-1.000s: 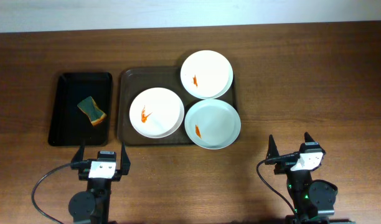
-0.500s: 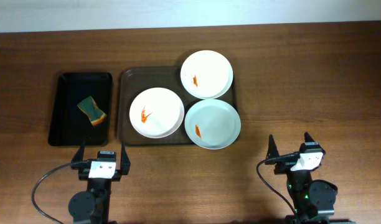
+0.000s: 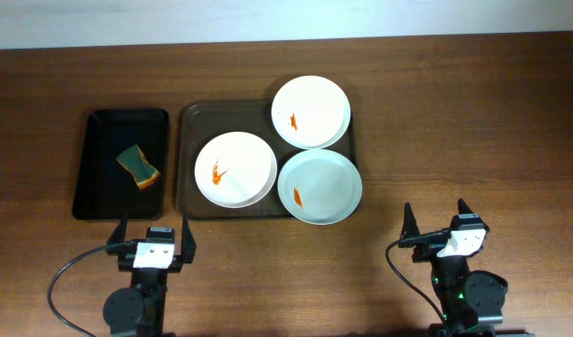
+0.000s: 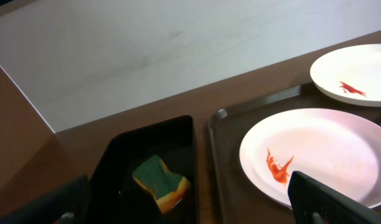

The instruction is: Clean dirty plates on tray and stack at the side

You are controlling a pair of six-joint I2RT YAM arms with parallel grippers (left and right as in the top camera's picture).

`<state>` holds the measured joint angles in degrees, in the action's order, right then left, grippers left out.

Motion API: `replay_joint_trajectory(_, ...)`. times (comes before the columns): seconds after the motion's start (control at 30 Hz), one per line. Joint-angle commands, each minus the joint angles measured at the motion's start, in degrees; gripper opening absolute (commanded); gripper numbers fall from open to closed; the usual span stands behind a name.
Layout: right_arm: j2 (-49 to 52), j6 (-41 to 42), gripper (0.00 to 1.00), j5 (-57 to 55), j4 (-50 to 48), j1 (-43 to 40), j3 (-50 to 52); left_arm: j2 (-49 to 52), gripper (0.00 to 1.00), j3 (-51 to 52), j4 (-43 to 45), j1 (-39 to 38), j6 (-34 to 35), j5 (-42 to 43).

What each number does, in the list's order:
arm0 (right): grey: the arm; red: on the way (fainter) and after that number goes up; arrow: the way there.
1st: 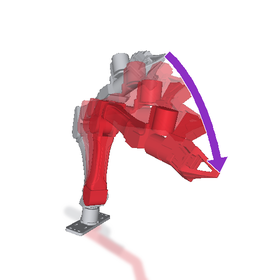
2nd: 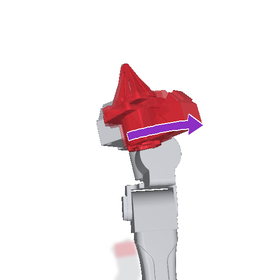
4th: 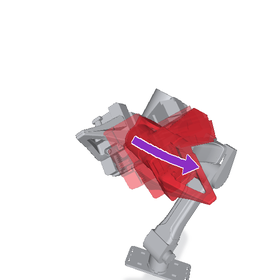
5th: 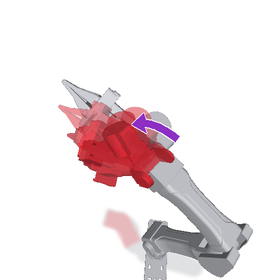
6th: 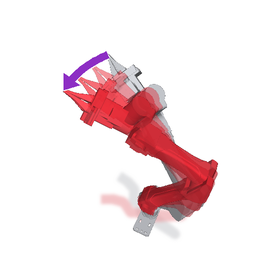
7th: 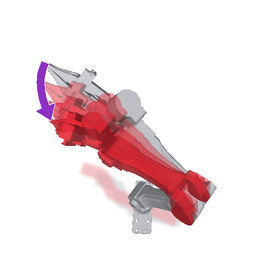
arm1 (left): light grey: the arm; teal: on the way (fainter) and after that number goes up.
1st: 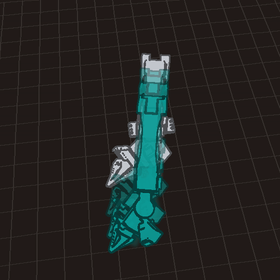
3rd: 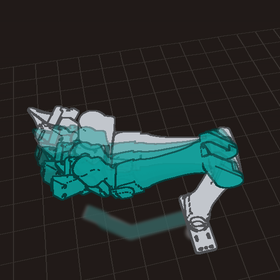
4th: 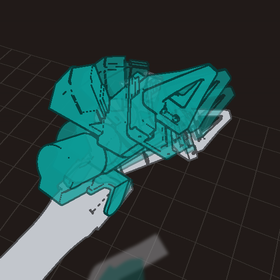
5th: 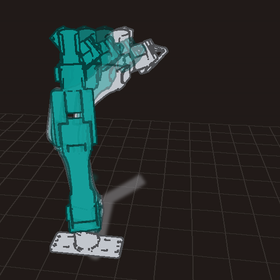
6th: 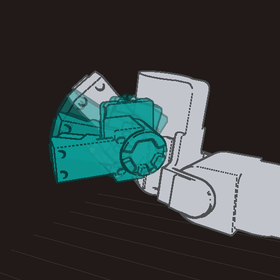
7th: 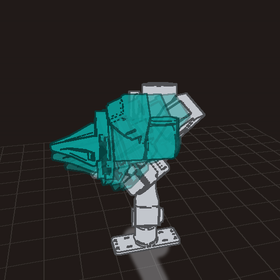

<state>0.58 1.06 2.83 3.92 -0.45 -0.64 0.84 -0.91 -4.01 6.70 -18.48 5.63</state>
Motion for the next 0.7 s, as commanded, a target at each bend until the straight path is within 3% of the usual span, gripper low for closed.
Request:
replay_joint_trajectory(0.0, -0.4, -0.2, 0.99, -0.1, 0.0, -0.3, 0.3, -0.5, 0.99, 0.4, 0.0, -0.4, -0.9, 0.6)
replay_joint_trajectory(0.17, -0.4, -0.2, 0.98, 4.5, -2.4, -0.3, 0.3, -0.5, 0.99, 0.4, 0.3, -0.4, -0.9, 0.7)
replay_joint_trajectory(0.27, -0.3, -0.1, 0.98, 10.3, -3.3, -0.3, -0.9, -0.5, 0.99, 0.3, 9.8, -0.4, 0.0, 5.6)
replay_joint_trajectory(0.37, 4.2, 1.3, 0.98, 11.1, -2.1, -0.3, -8.8, 2.2, 0.99, -6.2, 9.4, -0.4, 2.8, 6.9)
replay_joint_trajectory(0.47, 17.3, 4.2, 0.98, 15.7, 3.5, -0.3, -21.7, 14.5, 0.99, -19.0, 5.0, -0.4, 4.1, 8.4)
replay_joint_trajectory(0.6, 39.1, 4.1, 0.98, 22.3, 11.0, -0.3, -39.8, 37.0, 0.99, -39.4, -6.3, -0.4, 4.1, 8.6)
replay_joint_trajectory(0.67, 52.8, 4.1, 0.98, 24.9, 19.5, -0.3, -52.7, 49.5, 0.99, -50.9, -15.1, -0.4, 4.1, 8.6)
